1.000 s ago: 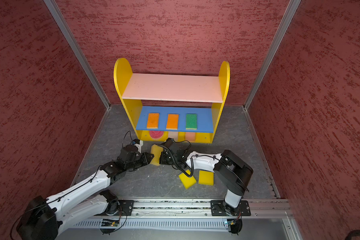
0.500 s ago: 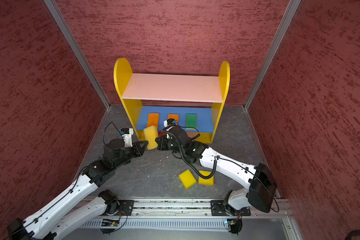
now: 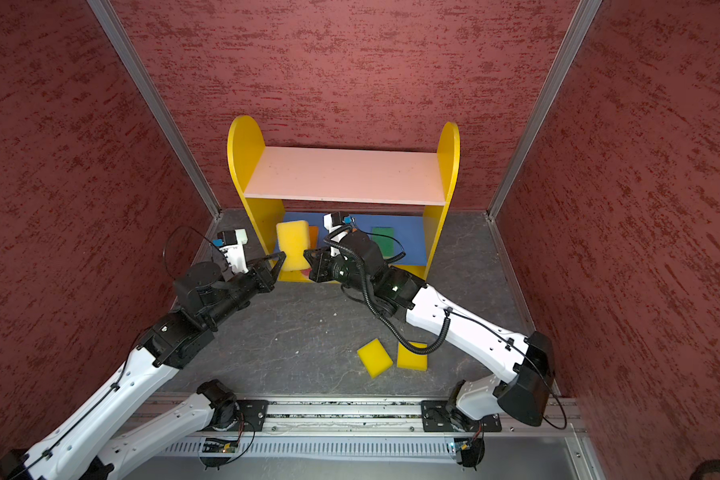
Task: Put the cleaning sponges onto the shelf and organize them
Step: 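Lift the yellow sponge and raise it toward the pink top shelf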
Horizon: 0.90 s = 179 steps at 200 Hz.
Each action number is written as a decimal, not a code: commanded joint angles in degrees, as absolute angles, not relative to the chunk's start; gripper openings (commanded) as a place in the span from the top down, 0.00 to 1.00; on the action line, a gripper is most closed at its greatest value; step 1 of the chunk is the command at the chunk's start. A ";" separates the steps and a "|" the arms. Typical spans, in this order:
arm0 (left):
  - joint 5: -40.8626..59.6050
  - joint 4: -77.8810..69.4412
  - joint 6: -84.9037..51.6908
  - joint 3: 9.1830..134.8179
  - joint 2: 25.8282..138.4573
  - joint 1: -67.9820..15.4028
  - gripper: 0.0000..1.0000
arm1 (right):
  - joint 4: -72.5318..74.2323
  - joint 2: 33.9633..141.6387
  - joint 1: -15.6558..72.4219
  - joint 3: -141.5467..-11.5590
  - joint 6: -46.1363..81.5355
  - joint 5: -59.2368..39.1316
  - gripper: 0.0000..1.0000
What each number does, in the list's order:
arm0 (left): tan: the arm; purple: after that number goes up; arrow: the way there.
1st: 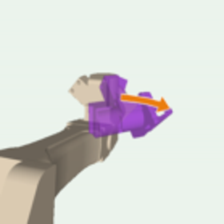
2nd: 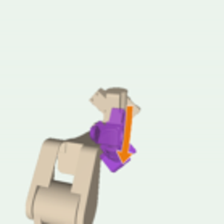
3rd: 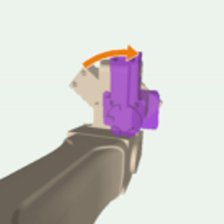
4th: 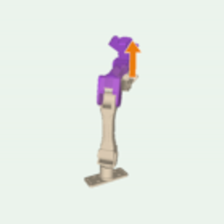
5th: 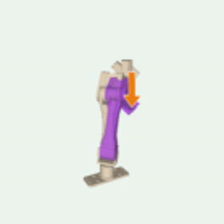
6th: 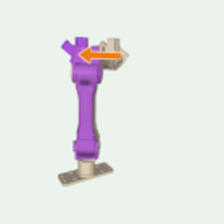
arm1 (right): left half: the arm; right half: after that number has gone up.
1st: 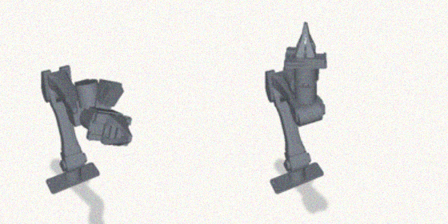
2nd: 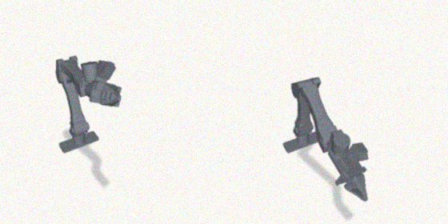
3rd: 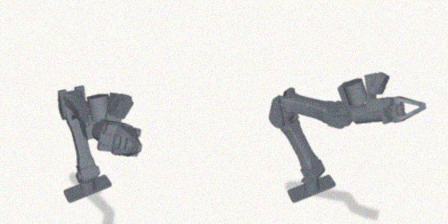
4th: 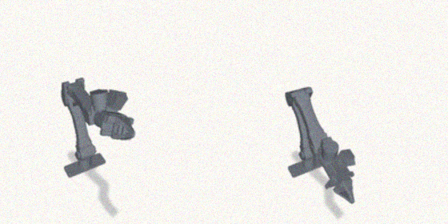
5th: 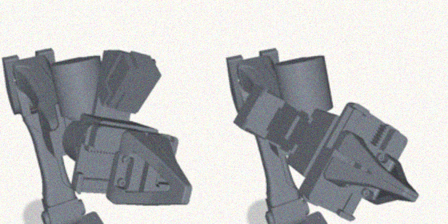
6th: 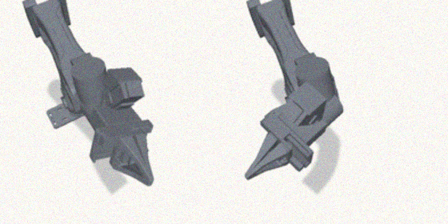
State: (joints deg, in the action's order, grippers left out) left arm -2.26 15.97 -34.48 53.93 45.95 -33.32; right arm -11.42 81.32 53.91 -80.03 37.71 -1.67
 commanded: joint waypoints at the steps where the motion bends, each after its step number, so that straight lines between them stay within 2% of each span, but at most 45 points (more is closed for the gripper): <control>1: -0.17 12.46 -31.51 58.04 47.33 -33.53 1.00 | -12.25 82.73 54.58 -84.88 34.63 -1.59 1.00; 65: -0.41 7.90 -27.98 65.87 52.41 -32.97 1.00 | -18.09 90.54 54.58 -99.49 28.40 1.34 1.00; 110: 2.11 3.10 -28.10 69.34 56.72 -29.56 1.00 | -21.37 95.46 54.56 -108.79 25.13 4.21 1.00; 147: 5.61 0.27 -31.03 69.61 59.87 -24.74 1.00 | -21.35 97.66 54.15 -113.08 23.29 6.82 1.00; 179: 6.48 -0.64 -30.43 70.40 62.57 -24.35 1.00 | -22.37 99.39 52.88 -115.20 23.60 7.96 1.00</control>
State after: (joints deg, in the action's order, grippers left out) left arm 3.84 0.84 -30.17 69.45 61.47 -24.88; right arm -22.00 98.74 53.78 -112.62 24.60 6.13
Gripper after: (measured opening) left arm 0.044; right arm 0.046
